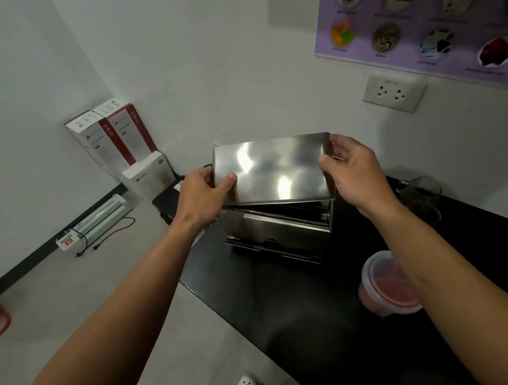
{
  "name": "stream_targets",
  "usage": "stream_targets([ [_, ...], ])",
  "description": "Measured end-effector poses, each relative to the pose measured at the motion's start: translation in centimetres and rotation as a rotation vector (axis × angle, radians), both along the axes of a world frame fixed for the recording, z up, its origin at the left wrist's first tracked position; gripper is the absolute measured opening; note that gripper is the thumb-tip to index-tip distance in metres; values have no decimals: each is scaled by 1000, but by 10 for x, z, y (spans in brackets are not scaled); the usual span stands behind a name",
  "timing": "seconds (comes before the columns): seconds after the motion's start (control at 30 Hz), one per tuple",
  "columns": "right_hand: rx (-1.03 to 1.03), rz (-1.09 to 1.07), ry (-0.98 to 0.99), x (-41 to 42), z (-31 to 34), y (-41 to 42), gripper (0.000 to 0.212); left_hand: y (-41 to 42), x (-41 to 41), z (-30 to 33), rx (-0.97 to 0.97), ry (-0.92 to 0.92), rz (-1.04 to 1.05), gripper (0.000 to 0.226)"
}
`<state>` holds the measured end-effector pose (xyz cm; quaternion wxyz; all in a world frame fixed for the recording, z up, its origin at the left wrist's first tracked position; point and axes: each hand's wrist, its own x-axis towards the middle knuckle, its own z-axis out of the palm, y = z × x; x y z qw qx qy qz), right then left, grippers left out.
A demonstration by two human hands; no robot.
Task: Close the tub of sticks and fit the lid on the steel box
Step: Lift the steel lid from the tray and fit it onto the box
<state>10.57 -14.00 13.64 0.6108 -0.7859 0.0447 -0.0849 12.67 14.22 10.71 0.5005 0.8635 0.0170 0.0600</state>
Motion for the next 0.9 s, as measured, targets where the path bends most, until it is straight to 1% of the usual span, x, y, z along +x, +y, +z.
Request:
stream_targets([
  [0.13, -90, 75, 80, 8, -15, -5, 45, 4, 10, -12, 74, 52, -22, 42],
  [0.27, -160, 110, 194, 13, -37, -8, 58, 5, 21, -24, 210, 98, -22, 39],
  [0.33, -168, 90, 215, 14, -46, -8, 65, 3, 24, -31, 240, 97, -19, 37],
  [0.43, -156, 76, 261, 14, -56, -6, 66, 2, 31, -38, 241, 105, -26, 45],
  [0.57, -141, 71, 308, 13, -66, -6, 69, 3, 40, -46, 269, 125, -55, 44],
  [0.73, -150, 69, 325, 9, -73, -7, 66, 3, 46, -49, 288, 149, -78, 43],
  [0.9, -201, 72, 346, 0, -78, -6, 67, 3, 49, -52, 245, 169, -96, 38],
])
